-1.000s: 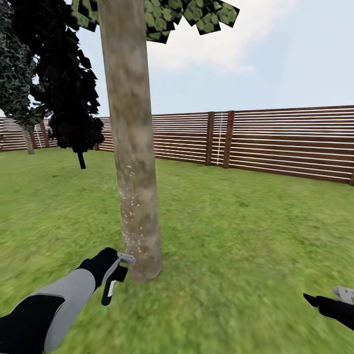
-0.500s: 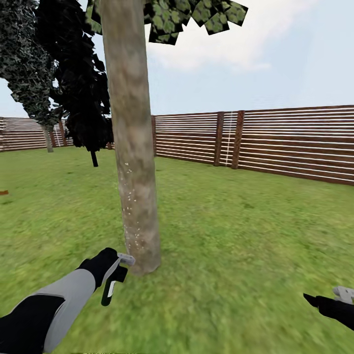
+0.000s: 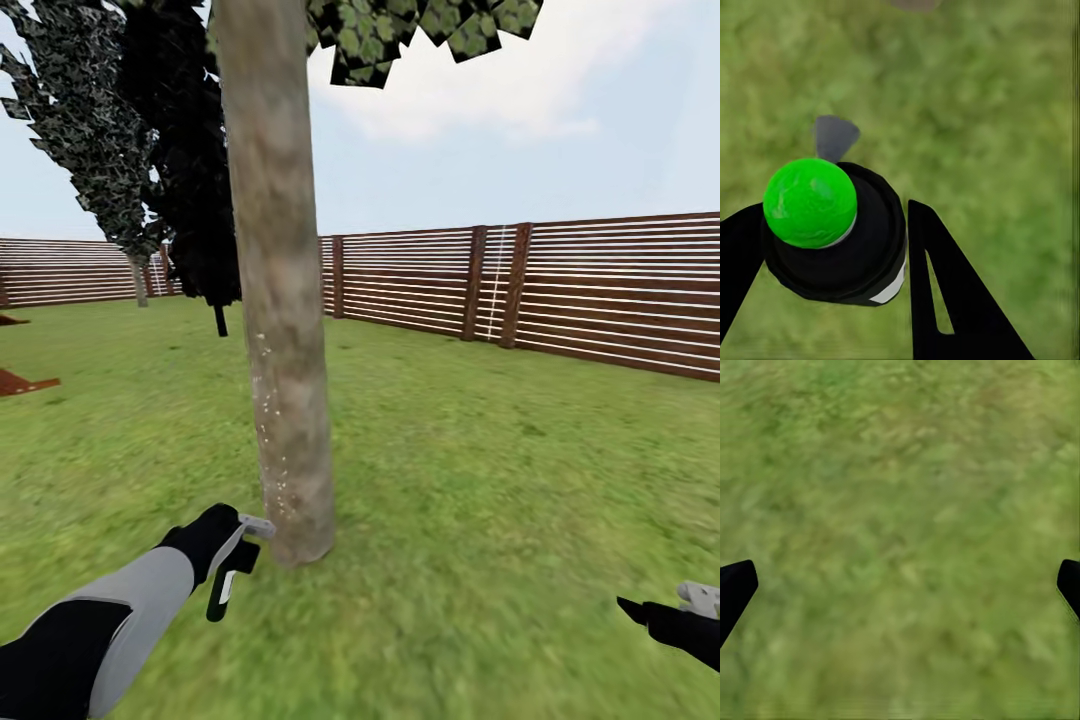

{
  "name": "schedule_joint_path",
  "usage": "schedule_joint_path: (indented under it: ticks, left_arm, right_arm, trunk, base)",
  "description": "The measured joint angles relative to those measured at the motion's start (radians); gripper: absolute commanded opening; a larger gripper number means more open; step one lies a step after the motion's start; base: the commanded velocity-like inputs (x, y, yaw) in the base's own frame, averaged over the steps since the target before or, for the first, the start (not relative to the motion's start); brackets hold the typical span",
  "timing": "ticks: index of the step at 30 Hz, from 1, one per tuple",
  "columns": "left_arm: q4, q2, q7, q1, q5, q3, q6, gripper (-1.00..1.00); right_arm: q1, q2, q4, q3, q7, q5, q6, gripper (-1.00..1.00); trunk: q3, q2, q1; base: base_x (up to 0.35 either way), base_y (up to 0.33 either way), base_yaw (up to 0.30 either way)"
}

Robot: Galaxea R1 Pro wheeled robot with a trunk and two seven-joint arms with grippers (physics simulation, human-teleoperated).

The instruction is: In the garden, pick up the pesticide atomizer on the floor and spray pesticide onto both trees until each tree trunk is fully covered.

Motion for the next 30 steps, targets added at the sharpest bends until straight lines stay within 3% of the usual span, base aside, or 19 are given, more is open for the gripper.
schedule_joint_path:
  ticks: [16,30]
  left_arm:
    - [-0.001,-0.008,0.0,0.0,0.0,0.0,0.0,-1.0]
    - [-0.001,-0.008,0.0,0.0,0.0,0.0,0.0,-1.0]
  right_arm:
    - [0.0,0.0,0.001,0.0,0.0,0.0,0.0,1.0]
    - [0.0,0.0,0.002,0.0,0.0,0.0,0.0,1.0]
  trunk:
    - [0.0,0.0,0.0]
    - [0.0,0.0,0.0]
  base:
    - [0.061,-0.24,0.2]
    - [0.0,-0.318,0.025]
